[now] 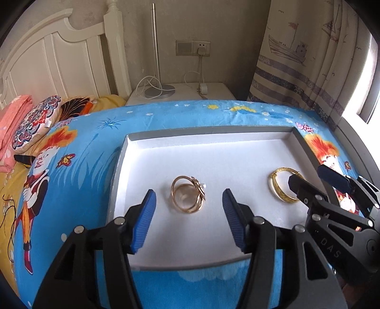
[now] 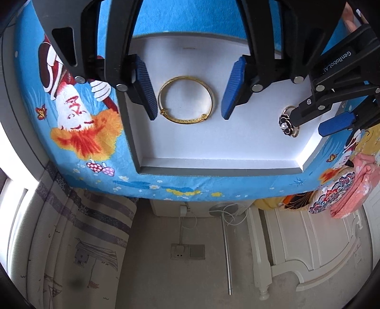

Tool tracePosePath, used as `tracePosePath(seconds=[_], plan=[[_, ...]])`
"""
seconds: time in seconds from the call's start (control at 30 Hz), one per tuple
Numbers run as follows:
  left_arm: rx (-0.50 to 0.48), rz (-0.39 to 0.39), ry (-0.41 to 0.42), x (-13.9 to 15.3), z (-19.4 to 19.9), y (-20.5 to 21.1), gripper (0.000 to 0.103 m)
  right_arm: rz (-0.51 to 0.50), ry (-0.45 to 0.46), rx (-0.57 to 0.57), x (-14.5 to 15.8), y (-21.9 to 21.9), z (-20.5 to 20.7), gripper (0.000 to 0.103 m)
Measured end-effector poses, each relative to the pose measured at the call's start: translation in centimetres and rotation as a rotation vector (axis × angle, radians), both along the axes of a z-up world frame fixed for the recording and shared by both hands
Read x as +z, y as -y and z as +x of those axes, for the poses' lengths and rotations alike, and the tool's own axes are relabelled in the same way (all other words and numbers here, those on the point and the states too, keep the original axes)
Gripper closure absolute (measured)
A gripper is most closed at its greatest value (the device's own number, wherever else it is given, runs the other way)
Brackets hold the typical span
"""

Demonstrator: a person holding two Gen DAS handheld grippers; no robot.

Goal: Organize jewelry
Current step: 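Open the left tool releasing the rings while the right tool releases the bangle in the tray, then move both tools back from the tray to the remaining jewelry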

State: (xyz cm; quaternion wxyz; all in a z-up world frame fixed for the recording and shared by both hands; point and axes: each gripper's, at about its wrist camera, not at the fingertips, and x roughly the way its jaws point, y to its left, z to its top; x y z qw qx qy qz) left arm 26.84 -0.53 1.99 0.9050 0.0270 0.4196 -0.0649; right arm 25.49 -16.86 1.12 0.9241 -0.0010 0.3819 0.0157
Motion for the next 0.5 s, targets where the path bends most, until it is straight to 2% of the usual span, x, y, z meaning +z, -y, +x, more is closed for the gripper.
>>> tracePosePath(seconds=[0.3,0.5], plan=[[0.009,-0.047,0.068,1.9,-6.4,-1.5,0.047,0.031,0.059,-0.007,1.8,1.3,-4.9,0.044],[0.013,-0.075,0.09,2.3,-11.2,-2.5,0.047,0.045,0.077,0.006,1.9,1.8,-10.0,0.039]])
